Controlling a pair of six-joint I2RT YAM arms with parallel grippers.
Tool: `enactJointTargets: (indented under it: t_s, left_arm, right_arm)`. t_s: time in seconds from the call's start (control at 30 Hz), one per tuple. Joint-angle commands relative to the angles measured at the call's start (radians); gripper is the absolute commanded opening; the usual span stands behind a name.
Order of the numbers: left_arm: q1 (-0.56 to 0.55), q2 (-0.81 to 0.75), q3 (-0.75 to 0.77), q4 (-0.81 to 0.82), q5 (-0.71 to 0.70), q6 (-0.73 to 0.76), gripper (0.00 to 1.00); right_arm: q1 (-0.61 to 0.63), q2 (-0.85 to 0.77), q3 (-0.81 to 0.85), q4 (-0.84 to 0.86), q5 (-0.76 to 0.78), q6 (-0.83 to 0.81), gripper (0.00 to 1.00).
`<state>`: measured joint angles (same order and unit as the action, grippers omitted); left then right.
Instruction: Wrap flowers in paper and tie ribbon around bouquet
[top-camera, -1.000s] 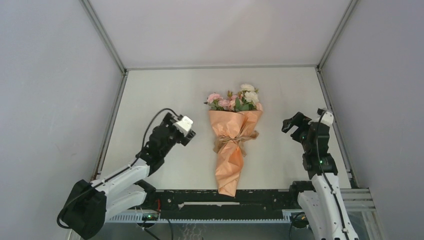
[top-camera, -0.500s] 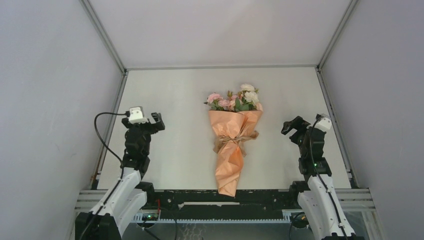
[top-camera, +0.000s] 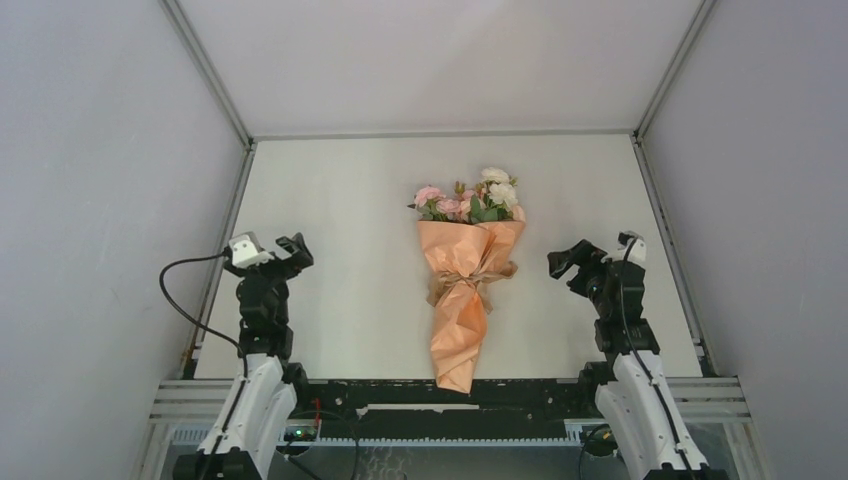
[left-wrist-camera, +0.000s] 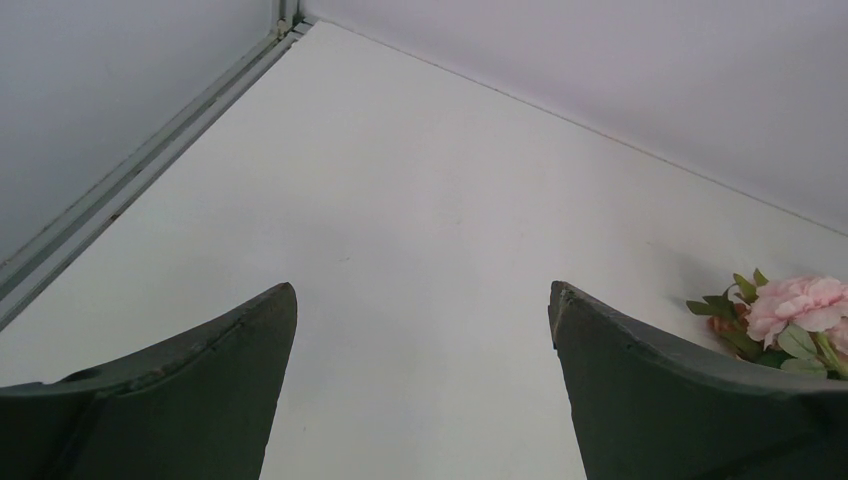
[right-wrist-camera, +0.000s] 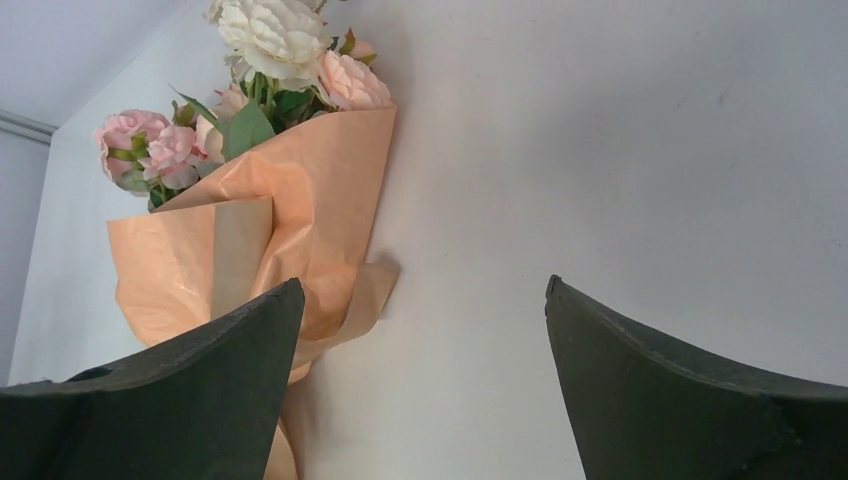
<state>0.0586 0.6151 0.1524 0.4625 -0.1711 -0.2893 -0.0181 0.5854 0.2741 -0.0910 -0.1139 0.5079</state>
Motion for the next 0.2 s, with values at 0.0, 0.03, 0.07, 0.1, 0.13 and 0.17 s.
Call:
enactJointTargets:
  t_s: [0.0, 0.03, 0.07, 0.1, 0.13, 0.17]
  left_arm:
    - [0.01, -0.012, -0.014, 0.061, 0.048, -0.036, 1.0]
    - [0.009, -0.013, -0.014, 0.061, 0.047, -0.037, 1.0]
    - [0.01, -0.014, -0.014, 0.061, 0.047, -0.037, 1.0]
    - [0.01, -0.016, -0.015, 0.061, 0.048, -0.037, 1.0]
    - [0.009, -0.016, -0.016, 0.062, 0.05, -0.036, 1.0]
    - [0.01, -0.017, -0.016, 0.063, 0.054, -0.035, 1.0]
  right_arm:
    - [0.0, -0.039, -0.015, 0.038, 0.007, 0.01, 0.99]
    - [0.0, -0.048, -0.022, 0.045, 0.012, 0.013, 0.99]
    - [0.0, -0.06, -0.031, 0.053, 0.018, 0.013, 0.99]
    - [0.0, -0.072, -0.039, 0.058, 0.027, 0.012, 0.99]
    - [0.0, -0.087, -0.046, 0.059, 0.036, 0.009, 0.99]
    - [0.0, -0.101, -0.047, 0.055, 0.044, 0.006, 0.99]
